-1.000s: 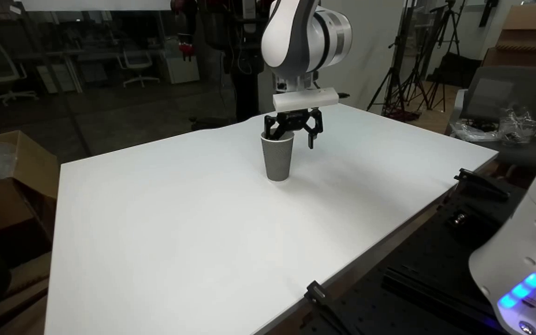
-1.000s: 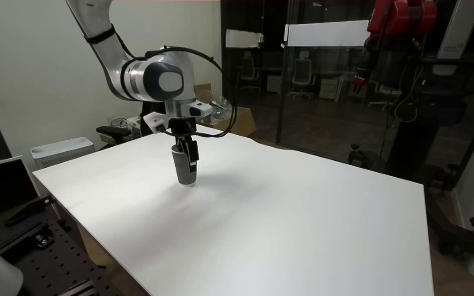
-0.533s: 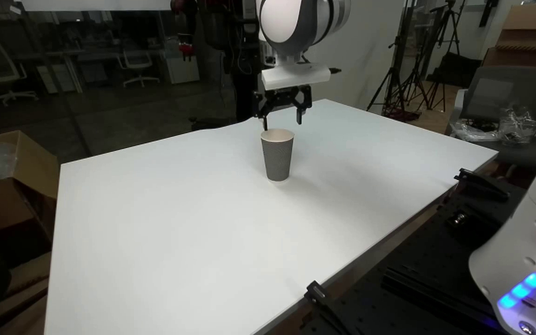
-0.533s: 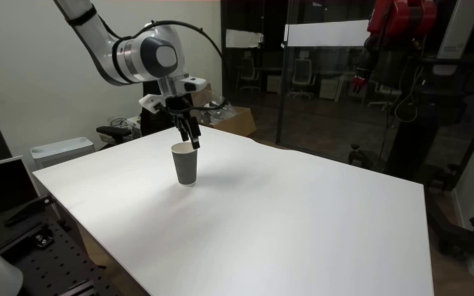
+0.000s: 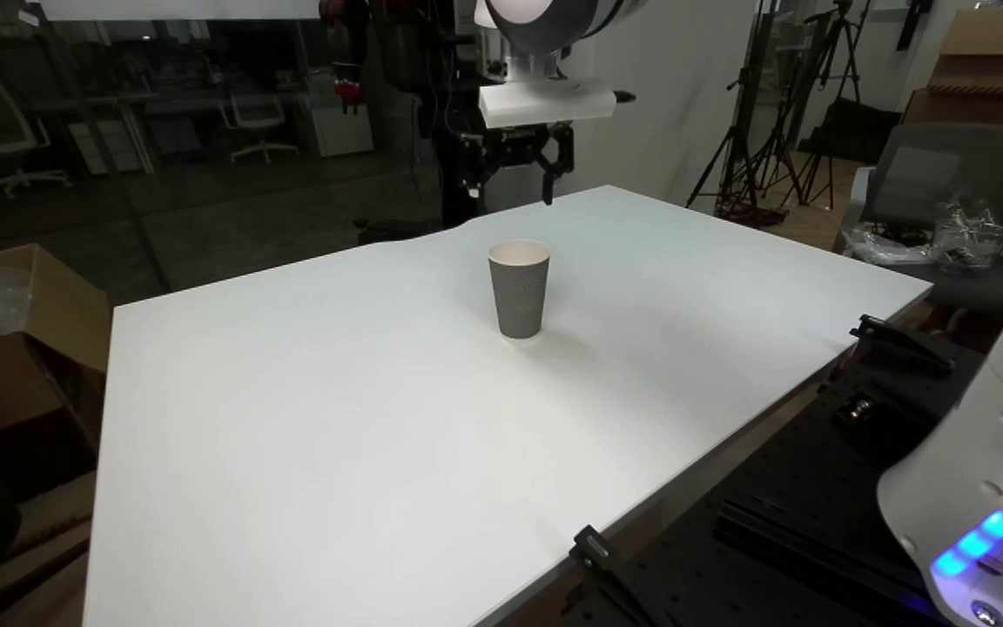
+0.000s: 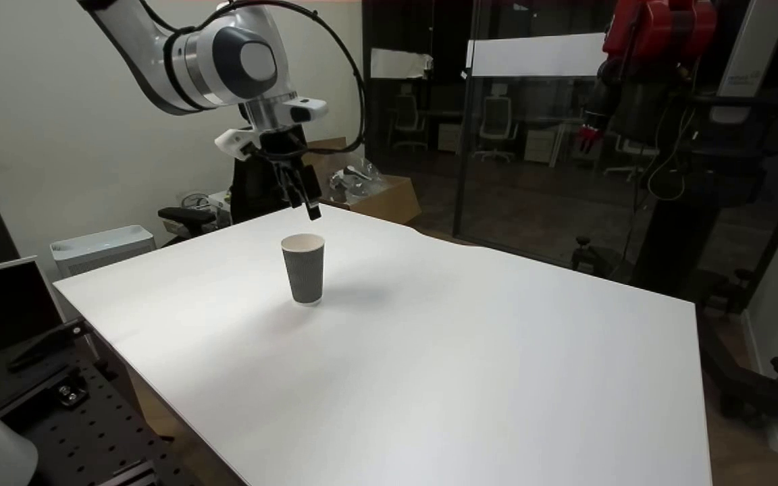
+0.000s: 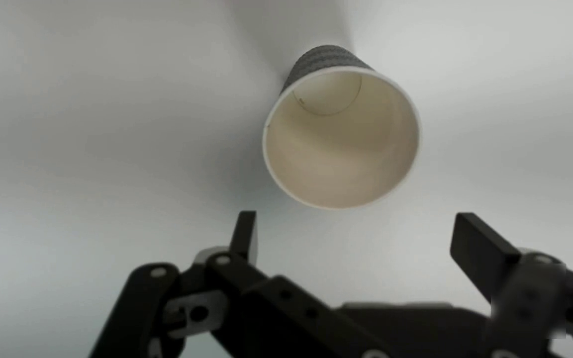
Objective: Place the mug in the middle of the table
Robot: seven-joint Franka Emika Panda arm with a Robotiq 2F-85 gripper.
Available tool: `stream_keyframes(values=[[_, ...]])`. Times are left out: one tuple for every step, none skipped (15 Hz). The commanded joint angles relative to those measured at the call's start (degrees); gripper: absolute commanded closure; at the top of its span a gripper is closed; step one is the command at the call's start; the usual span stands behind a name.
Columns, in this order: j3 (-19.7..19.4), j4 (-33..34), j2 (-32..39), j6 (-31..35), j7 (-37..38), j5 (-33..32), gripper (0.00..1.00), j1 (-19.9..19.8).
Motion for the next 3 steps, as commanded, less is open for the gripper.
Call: stream_keyframes(values=[[1.9,0.1,0.2,-0.1,0.0,-0.2,0.00,-2.1],[1.9,0.1,0.4,-0.1,0.0,-0.2,0.00,-2.1],[1.9,0.1,0.4,-0.1,0.0,-0.2,0.00,-2.1]])
